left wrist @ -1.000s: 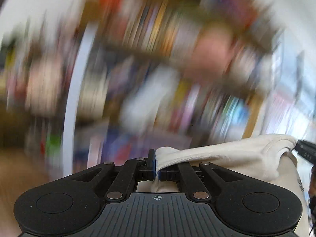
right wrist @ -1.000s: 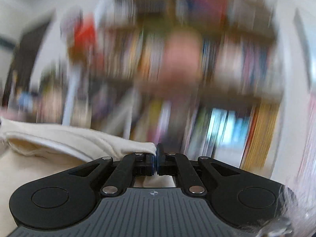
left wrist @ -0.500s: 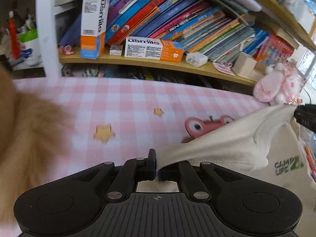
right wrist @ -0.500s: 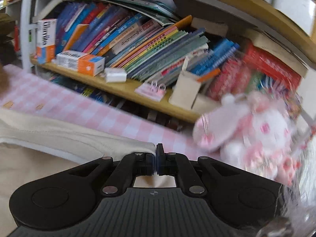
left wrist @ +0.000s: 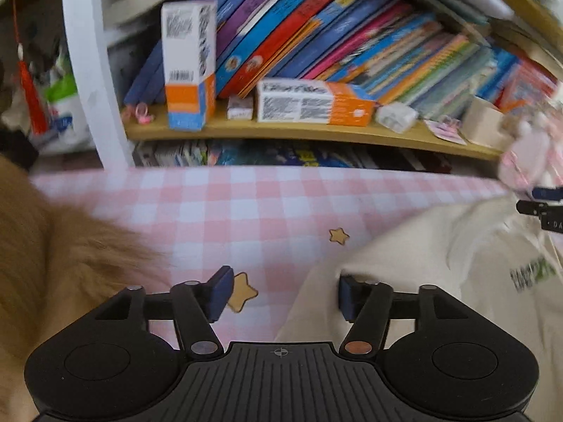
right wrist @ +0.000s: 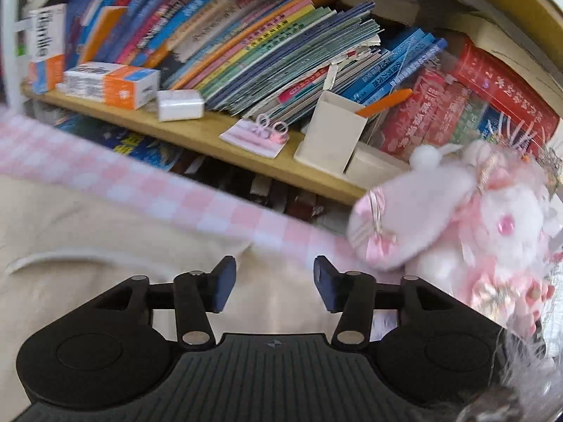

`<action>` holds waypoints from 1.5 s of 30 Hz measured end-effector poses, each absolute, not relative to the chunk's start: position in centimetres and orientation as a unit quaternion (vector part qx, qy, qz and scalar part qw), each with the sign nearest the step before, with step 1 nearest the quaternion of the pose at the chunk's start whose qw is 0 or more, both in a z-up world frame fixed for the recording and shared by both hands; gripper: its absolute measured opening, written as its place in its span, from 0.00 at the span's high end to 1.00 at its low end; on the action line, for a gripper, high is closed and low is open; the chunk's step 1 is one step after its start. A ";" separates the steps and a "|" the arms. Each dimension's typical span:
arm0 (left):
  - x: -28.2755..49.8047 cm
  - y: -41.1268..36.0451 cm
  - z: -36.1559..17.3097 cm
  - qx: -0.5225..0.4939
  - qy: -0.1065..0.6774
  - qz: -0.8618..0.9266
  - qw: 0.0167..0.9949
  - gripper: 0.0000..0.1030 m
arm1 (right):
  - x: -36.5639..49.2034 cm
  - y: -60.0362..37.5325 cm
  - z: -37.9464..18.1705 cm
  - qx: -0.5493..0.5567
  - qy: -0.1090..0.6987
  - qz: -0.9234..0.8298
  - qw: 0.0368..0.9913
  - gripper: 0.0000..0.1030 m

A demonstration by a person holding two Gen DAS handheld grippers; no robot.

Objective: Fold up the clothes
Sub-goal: 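Lay the T-shirt flat on the table and open both grippers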

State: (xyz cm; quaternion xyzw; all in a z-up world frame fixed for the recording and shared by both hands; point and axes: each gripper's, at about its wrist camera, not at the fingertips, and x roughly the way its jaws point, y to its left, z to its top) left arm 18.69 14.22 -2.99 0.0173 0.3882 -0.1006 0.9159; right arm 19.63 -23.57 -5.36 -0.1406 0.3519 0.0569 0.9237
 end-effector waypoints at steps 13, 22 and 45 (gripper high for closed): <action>13.0 9.6 -3.3 0.171 0.324 -0.141 0.920 0.38 | 1.8 -21.8 -4.9 -0.072 0.370 0.075 0.923 0.50; 20.6 5.2 -5.5 0.316 0.341 -0.179 0.867 0.48 | -2.5 -20.7 -7.0 -0.114 0.420 0.059 0.899 0.55; 5.9 13.3 -2.5 -0.003 0.392 -0.148 0.908 0.49 | 2.6 -35.3 -6.5 0.030 0.451 -0.054 0.890 0.57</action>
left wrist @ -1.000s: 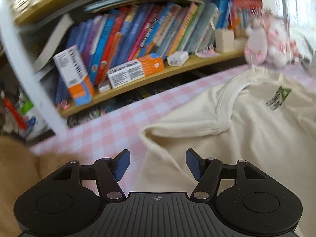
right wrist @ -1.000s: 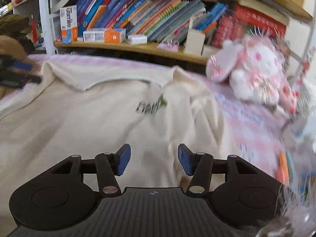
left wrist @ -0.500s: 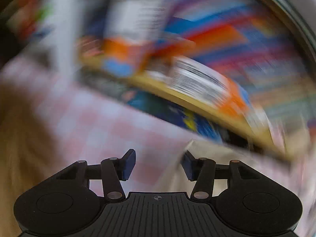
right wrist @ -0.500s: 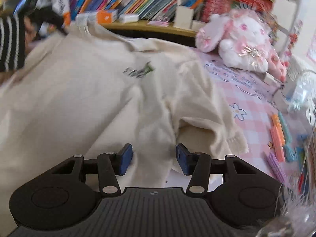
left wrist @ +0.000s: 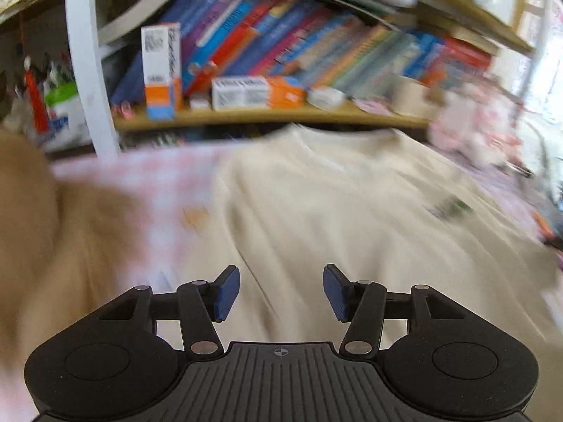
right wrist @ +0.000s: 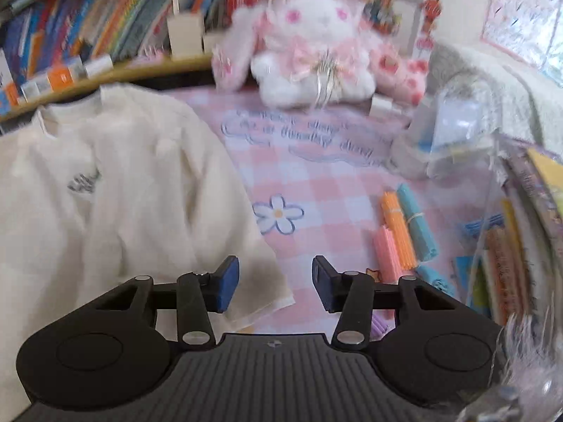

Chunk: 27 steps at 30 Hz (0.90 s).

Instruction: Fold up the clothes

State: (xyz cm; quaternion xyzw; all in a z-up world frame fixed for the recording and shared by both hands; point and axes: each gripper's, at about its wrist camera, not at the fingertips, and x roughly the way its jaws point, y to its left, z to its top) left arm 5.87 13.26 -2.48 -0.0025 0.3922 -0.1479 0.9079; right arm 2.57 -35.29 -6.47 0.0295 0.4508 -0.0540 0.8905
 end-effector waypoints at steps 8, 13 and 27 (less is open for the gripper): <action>-2.4 11.0 -4.7 -0.054 0.414 -0.077 0.905 0.49 | 5.0 -35.8 -5.9 -0.070 0.457 -0.006 0.887 0.91; -3.9 11.9 -4.1 -0.075 0.406 -0.036 0.910 0.49 | 8.5 -37.7 -3.7 -0.213 0.382 -0.108 0.893 0.91; -3.6 12.3 -2.5 0.032 0.380 -0.002 0.924 0.48 | 8.3 -35.8 -5.1 -0.226 0.378 -0.042 0.897 0.60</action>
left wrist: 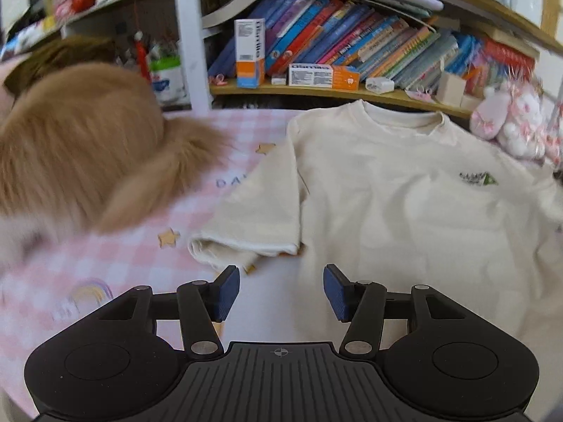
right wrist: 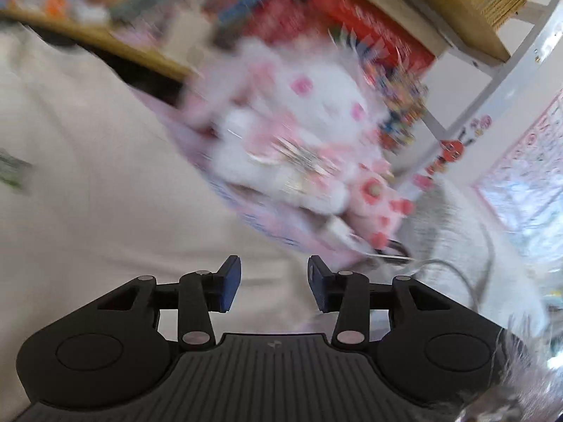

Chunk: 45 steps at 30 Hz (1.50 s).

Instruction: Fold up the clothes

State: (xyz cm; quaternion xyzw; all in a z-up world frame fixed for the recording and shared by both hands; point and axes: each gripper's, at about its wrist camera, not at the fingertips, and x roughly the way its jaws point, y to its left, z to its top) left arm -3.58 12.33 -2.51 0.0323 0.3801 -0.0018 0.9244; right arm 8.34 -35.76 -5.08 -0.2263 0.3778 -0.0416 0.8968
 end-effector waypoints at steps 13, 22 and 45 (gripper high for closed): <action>1.6 11.8 -5.4 0.236 0.382 -0.114 0.886 0.96 | -11.1 -26.4 -3.6 -0.001 0.451 0.061 0.890 0.54; 10.9 26.8 2.7 -0.027 0.351 -0.052 0.934 0.98 | -15.8 -26.0 -4.2 0.080 0.453 -0.051 0.886 0.55; -8.9 21.4 -1.4 -0.096 0.436 -0.166 0.879 0.69 | -18.1 -23.5 -5.2 0.110 0.463 0.044 0.878 0.50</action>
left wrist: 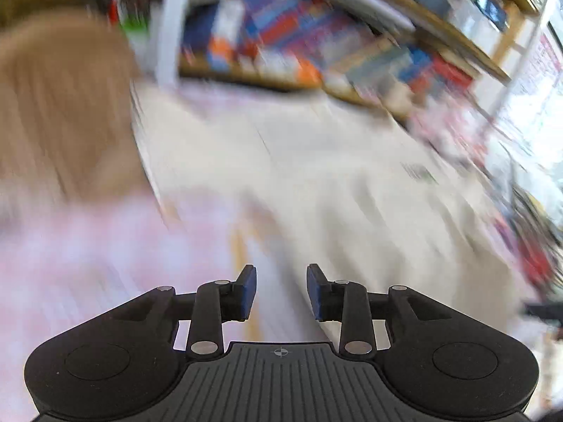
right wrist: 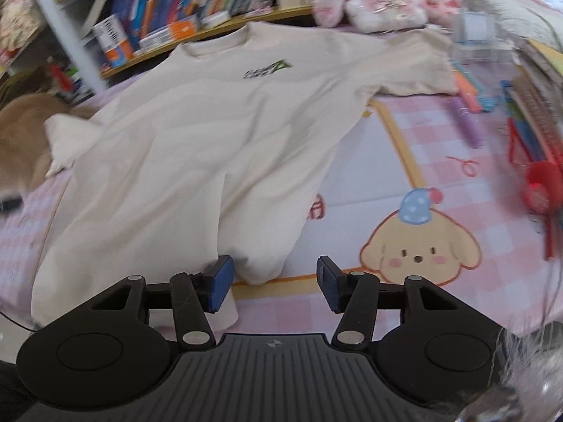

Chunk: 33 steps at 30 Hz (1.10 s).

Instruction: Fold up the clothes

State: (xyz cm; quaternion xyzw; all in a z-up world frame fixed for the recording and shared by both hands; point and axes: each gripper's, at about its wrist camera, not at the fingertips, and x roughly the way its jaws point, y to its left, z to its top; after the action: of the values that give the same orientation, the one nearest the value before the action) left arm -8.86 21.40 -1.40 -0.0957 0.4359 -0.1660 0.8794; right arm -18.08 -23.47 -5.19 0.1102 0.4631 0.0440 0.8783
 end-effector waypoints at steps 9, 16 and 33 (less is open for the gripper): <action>-17.2 16.9 -4.3 -0.191 0.472 -0.146 0.848 0.46 | -19.3 -24.8 -5.4 0.148 0.468 0.155 0.857 0.43; -16.3 12.9 -4.4 -0.195 0.439 -0.156 0.863 0.99 | -16.9 -23.6 -6.6 0.172 0.487 0.189 0.835 0.95; -18.9 9.1 -1.7 -0.049 0.390 -0.232 0.890 0.51 | -14.1 -24.4 -2.8 0.113 0.390 0.123 0.906 0.60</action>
State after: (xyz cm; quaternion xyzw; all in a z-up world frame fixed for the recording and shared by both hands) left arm -18.94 9.07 -1.66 -0.0492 0.3896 -0.2319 0.8900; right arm -14.13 -24.43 -2.78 0.1134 0.3898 0.1226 0.9056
